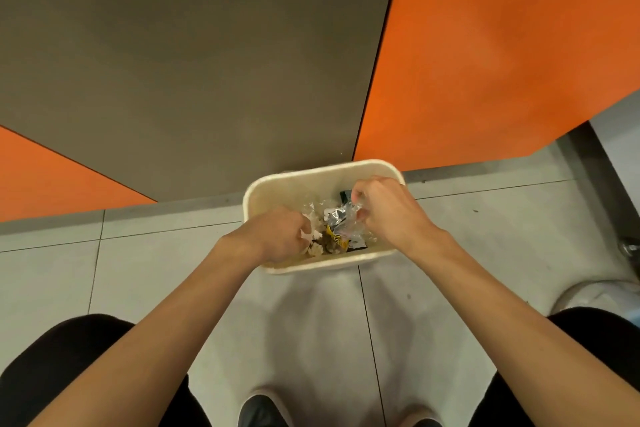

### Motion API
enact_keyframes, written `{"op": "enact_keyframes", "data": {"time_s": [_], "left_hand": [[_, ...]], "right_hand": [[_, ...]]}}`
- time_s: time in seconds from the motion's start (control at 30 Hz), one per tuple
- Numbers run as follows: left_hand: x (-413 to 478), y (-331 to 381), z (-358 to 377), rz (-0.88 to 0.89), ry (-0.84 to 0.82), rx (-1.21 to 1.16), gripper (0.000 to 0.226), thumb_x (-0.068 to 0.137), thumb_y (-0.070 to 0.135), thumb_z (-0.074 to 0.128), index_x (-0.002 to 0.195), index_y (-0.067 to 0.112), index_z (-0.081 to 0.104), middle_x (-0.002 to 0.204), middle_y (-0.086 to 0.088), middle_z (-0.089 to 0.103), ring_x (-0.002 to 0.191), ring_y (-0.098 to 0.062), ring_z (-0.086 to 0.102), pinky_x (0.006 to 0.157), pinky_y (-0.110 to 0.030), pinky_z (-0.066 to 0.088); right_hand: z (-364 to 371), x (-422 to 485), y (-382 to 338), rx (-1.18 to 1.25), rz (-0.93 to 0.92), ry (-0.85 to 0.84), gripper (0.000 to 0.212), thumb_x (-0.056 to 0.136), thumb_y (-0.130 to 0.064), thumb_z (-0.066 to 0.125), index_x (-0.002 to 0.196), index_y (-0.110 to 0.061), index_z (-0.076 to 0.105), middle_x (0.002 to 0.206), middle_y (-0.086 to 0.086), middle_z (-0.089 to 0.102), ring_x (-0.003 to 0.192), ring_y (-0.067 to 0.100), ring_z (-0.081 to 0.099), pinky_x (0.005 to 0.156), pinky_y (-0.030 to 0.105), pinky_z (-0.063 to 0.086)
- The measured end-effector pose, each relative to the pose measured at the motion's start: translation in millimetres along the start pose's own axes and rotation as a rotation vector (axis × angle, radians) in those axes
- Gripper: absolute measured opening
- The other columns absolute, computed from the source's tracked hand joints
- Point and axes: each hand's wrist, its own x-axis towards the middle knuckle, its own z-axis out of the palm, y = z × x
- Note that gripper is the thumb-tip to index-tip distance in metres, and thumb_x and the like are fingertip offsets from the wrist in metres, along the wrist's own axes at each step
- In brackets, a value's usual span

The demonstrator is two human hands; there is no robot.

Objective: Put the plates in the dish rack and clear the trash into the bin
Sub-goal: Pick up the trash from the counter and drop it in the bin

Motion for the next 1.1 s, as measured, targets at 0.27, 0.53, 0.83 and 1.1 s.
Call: {"op": "enact_keyframes", "data": {"time_s": [0.27, 0.53, 0.83, 1.1], "left_hand": [[0, 4, -3, -0.042, 0.051, -0.095, 0.038, 0.096, 0.026, 0.056, 0.132, 0.016, 0.057, 0.127, -0.002, 0.063, 0.119, -0.020, 0.053, 0.104, -0.033, 0.041], [-4, 15, -3, -0.058, -0.002, -0.046, 0.046, 0.096, 0.033, 0.056, 0.139, 0.016, 0.050, 0.137, -0.007, 0.054, 0.128, -0.025, 0.045, 0.105, -0.031, 0.037], [-14, 9, -5, -0.014, 0.042, -0.188, 0.035, 0.097, 0.027, 0.057, 0.129, 0.015, 0.061, 0.121, -0.002, 0.066, 0.119, -0.020, 0.055, 0.102, -0.028, 0.042], [-18, 11, -18, 0.101, 0.236, -0.283, 0.026, 0.094, 0.015, 0.060, 0.119, 0.013, 0.067, 0.108, -0.001, 0.070, 0.088, -0.011, 0.060, 0.085, -0.017, 0.045]], "right_hand": [[5, 7, -12, -0.036, 0.126, -0.239, 0.025, 0.090, -0.016, 0.067, 0.113, -0.007, 0.061, 0.106, 0.011, 0.061, 0.091, 0.029, 0.060, 0.081, 0.039, 0.052], [30, 17, -16, -0.028, 0.162, -0.555, 0.023, 0.098, -0.018, 0.049, 0.109, -0.002, 0.063, 0.099, 0.010, 0.056, 0.088, 0.025, 0.049, 0.073, 0.026, 0.037], [22, 31, -18, -0.068, 0.208, -0.690, 0.028, 0.085, -0.004, 0.049, 0.106, -0.001, 0.067, 0.103, 0.018, 0.065, 0.083, 0.028, 0.057, 0.071, 0.039, 0.051], [-11, 21, -23, -0.081, 0.172, -0.498, 0.034, 0.095, -0.006, 0.051, 0.128, -0.004, 0.059, 0.123, 0.014, 0.063, 0.102, 0.029, 0.060, 0.082, 0.033, 0.052]]}}
